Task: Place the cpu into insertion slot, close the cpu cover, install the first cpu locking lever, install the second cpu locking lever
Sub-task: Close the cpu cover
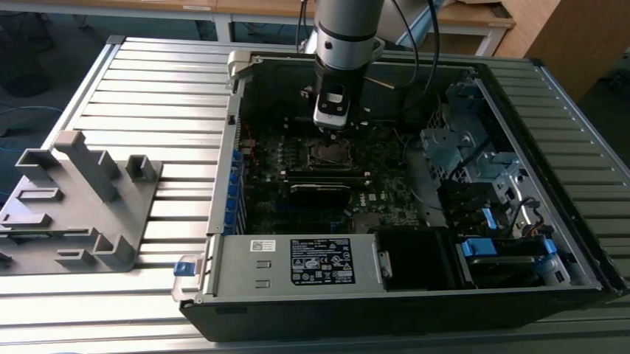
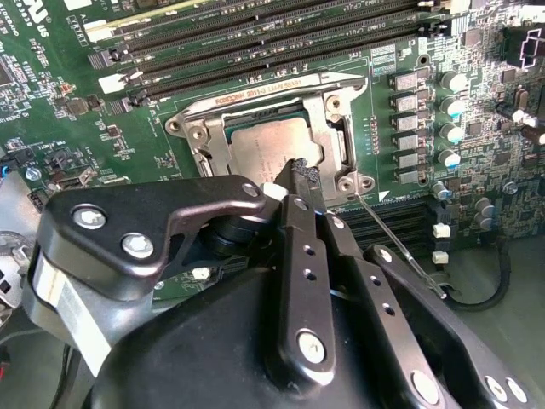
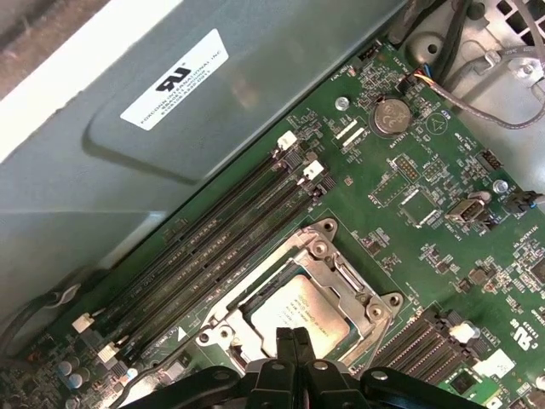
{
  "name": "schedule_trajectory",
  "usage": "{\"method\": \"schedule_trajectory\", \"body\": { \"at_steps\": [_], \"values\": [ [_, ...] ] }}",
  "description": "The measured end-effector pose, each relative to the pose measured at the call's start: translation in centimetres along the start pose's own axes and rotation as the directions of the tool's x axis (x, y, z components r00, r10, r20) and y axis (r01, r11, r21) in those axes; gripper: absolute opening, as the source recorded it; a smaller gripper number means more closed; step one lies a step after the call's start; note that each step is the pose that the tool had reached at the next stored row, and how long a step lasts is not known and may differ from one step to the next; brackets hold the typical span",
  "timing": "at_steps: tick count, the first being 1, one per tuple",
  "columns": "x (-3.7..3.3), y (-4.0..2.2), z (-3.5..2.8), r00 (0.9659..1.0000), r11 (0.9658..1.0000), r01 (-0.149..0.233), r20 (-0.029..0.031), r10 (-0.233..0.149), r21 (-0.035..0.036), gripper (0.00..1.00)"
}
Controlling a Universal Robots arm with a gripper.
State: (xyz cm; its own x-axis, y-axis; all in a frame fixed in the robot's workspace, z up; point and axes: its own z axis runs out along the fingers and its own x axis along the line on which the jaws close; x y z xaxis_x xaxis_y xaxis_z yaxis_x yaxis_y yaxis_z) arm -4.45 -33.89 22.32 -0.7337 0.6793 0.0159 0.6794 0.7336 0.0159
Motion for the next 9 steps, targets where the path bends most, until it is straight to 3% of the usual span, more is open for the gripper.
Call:
{"method": "schedule_trajectory", "body": {
  "at_steps": [9],
  "values": [
    [0.00,0.00,0.00,1.0000,1.0000,0.005,-0.0001,-0.005,0.0001,0.11]
  ]
}}
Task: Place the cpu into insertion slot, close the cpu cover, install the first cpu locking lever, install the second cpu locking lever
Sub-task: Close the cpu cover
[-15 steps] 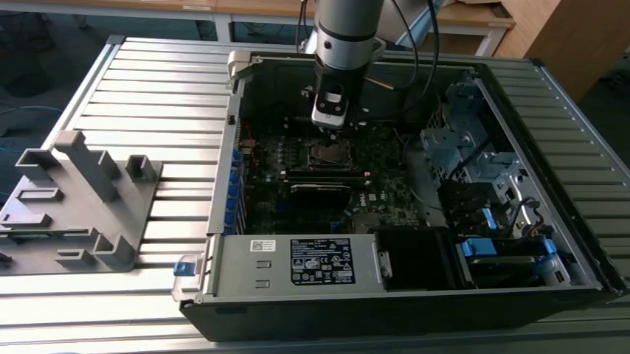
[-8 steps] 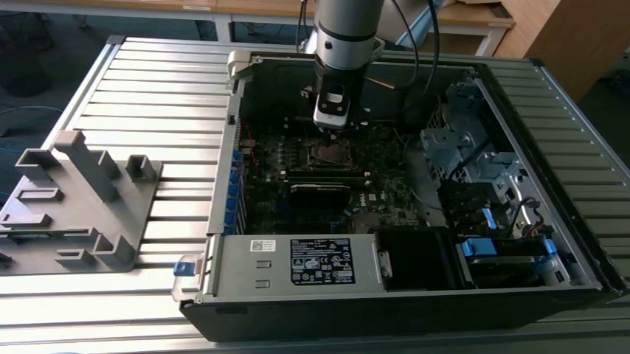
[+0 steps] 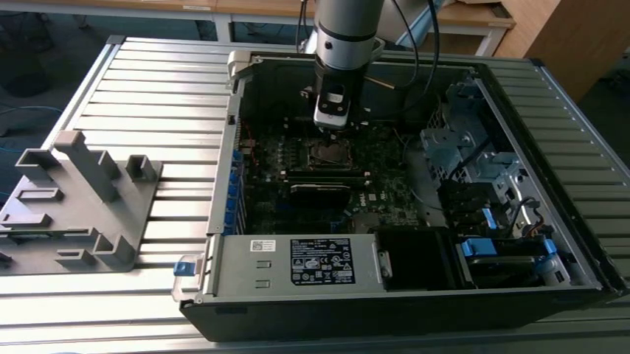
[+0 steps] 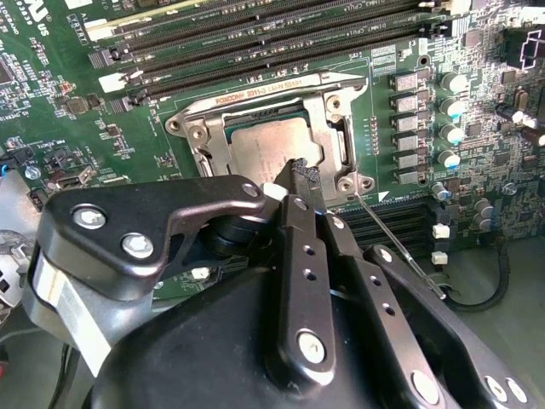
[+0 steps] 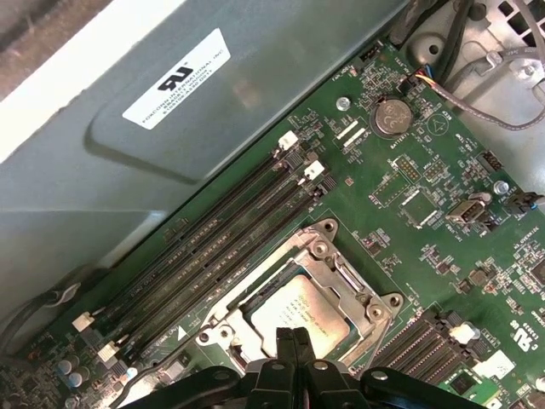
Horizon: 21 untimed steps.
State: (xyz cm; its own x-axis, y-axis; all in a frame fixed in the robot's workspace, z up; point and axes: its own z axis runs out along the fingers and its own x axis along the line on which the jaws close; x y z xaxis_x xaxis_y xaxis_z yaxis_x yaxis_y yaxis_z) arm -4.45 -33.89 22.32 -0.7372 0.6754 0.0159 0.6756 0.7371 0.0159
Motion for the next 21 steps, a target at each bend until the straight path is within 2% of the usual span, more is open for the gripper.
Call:
{"method": "schedule_trajectory", "body": {
  "at_steps": [4,7,13,17,21],
  "values": [
    [0.00,0.00,0.00,1.0000,1.0000,0.005,-0.0001,-0.005,0.0001,0.11],
    [0.00,0.00,0.01,0.9993,0.9993,0.036,-0.0006,-0.036,0.0005,0.11],
    [0.00,0.00,0.00,0.9992,0.9992,0.039,-0.0006,-0.039,0.0006,0.11],
    [0.00,0.00,0.01,0.9978,0.9978,0.066,-0.0011,-0.066,0.0010,0.11],
    [0.00,0.00,0.01,0.9976,0.9976,0.069,-0.0011,-0.069,0.0010,0.11]
  ]
}}
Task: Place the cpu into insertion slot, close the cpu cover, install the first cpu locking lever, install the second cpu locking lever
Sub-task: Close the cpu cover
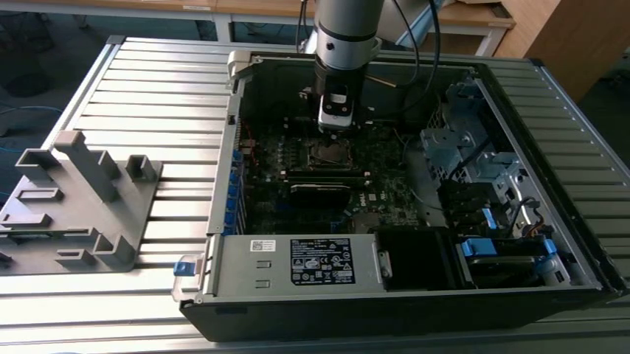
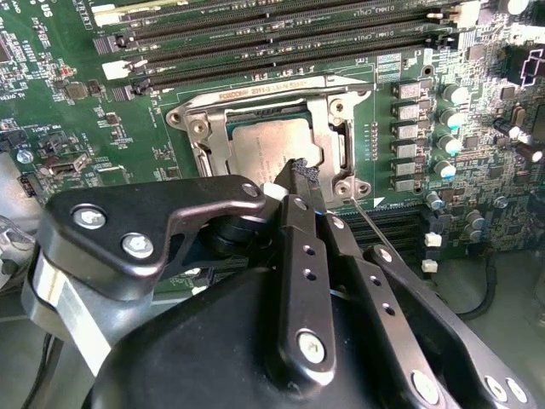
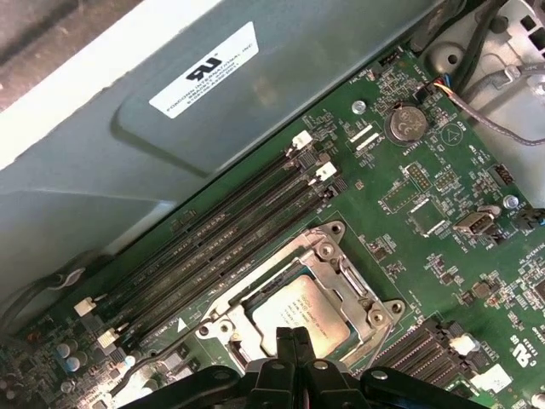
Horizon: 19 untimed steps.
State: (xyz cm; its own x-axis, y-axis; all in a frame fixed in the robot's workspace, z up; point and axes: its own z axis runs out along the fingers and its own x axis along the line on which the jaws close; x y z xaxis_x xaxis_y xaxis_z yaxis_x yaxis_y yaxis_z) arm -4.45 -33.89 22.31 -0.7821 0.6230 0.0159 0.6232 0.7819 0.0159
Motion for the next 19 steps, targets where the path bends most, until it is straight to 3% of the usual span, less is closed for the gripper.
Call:
{"method": "schedule_trajectory", "body": {
  "at_steps": [3,6,11,15,19],
  "values": [
    [0.00,0.00,0.00,1.0000,1.0000,0.005,-0.0001,-0.005,0.0001,0.11],
    [0.00,0.00,0.01,0.9994,0.9994,0.035,-0.0006,-0.035,0.0005,0.11],
    [0.00,0.00,0.03,0.9946,0.9946,0.103,-0.0017,-0.103,0.0016,0.11],
    [0.00,0.00,0.04,0.9857,0.9857,0.169,-0.0029,-0.169,0.0024,0.11],
    [0.00,0.00,0.08,0.9709,0.9709,0.239,-0.0043,-0.239,0.0033,0.11]
  ]
}}
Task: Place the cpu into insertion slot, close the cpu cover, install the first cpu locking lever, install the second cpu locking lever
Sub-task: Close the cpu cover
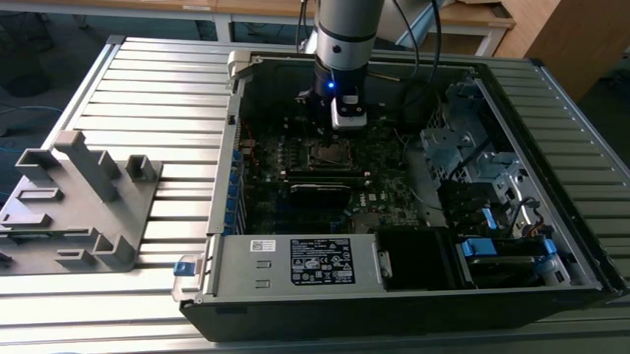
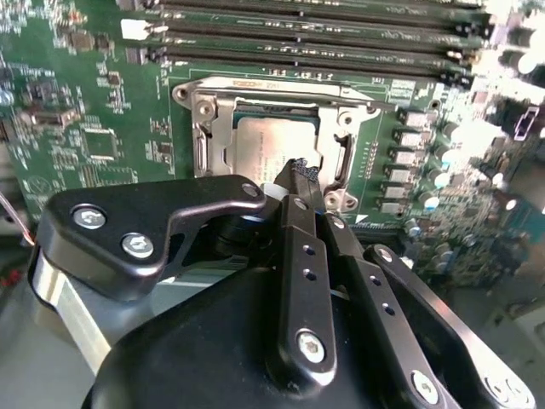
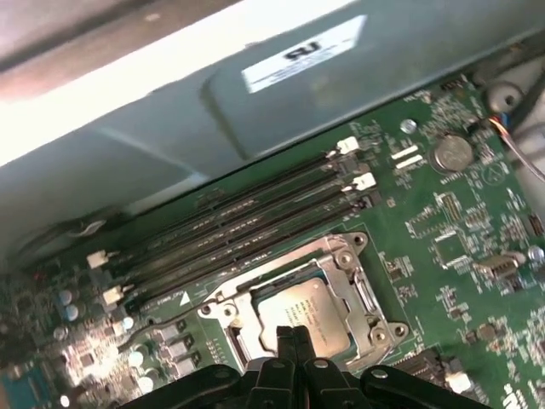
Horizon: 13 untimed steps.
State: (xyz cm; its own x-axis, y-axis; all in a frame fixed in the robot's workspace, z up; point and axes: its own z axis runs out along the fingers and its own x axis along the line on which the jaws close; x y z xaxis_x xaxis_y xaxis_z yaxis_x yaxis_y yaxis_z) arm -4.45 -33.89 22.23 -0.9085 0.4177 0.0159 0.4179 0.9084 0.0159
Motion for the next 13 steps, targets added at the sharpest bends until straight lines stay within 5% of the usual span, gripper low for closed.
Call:
{"method": "schedule_trajectory", "body": {
  "at_steps": [6,10,13],
  "values": [
    [0.00,0.00,0.06,0.9940,0.9940,0.109,-0.0019,-0.109,0.0017,0.11],
    [0.00,0.00,0.11,0.9834,0.9834,0.181,-0.0032,-0.181,0.0026,0.11],
    [0.00,0.00,0.14,0.9722,0.9722,0.234,-0.0042,-0.234,0.0033,0.11]
  ]
}}
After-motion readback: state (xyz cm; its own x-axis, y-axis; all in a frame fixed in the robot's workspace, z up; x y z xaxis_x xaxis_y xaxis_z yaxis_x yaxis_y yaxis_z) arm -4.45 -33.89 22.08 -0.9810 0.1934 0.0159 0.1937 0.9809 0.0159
